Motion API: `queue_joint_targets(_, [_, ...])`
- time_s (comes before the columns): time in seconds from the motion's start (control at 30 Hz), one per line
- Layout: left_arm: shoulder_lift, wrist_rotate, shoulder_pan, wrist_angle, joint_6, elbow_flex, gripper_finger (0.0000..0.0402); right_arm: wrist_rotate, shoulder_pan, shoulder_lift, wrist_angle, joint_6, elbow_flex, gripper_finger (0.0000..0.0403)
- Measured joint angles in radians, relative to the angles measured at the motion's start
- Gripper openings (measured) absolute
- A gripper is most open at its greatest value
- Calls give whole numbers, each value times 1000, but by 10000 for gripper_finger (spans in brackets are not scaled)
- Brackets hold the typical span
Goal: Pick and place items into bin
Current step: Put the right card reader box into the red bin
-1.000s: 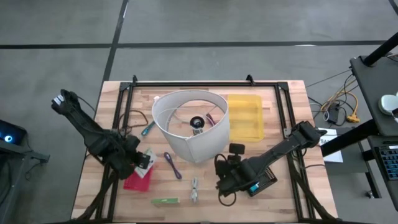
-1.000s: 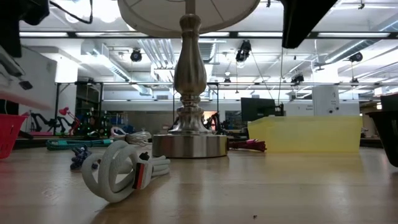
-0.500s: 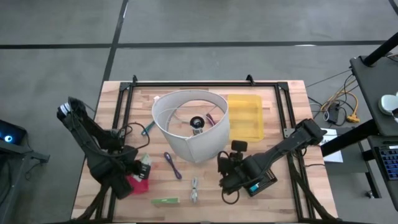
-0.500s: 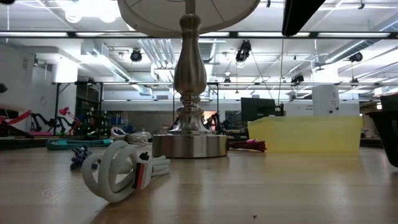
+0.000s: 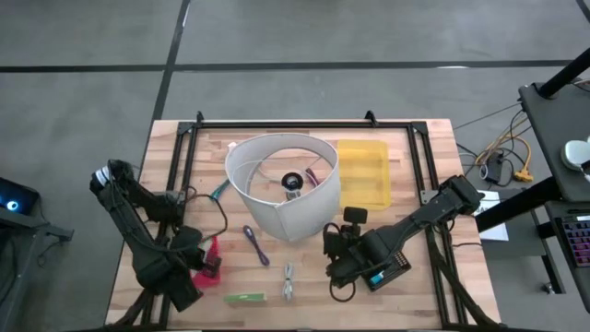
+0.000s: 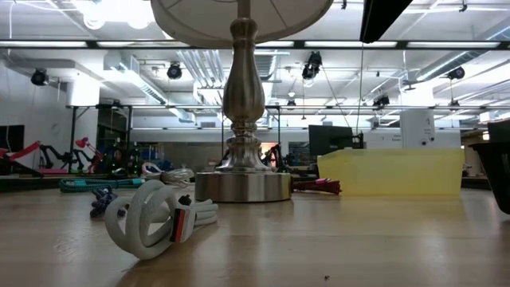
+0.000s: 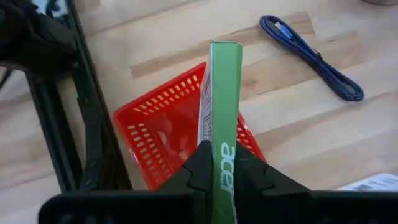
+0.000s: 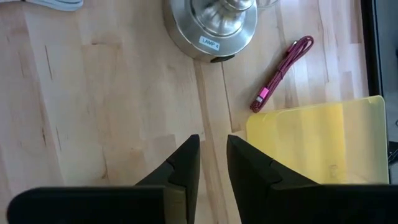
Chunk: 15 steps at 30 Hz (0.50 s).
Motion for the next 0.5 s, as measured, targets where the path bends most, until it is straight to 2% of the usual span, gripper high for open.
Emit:
queue_joint_targets(0.23, [82, 32, -1, -15, 1, 13, 15, 0, 0, 0, 0, 1, 0, 68])
queue_joint_targets(0.5, [139, 23, 0, -19, 10, -3, 21, 0, 0, 0, 1, 3, 0, 68])
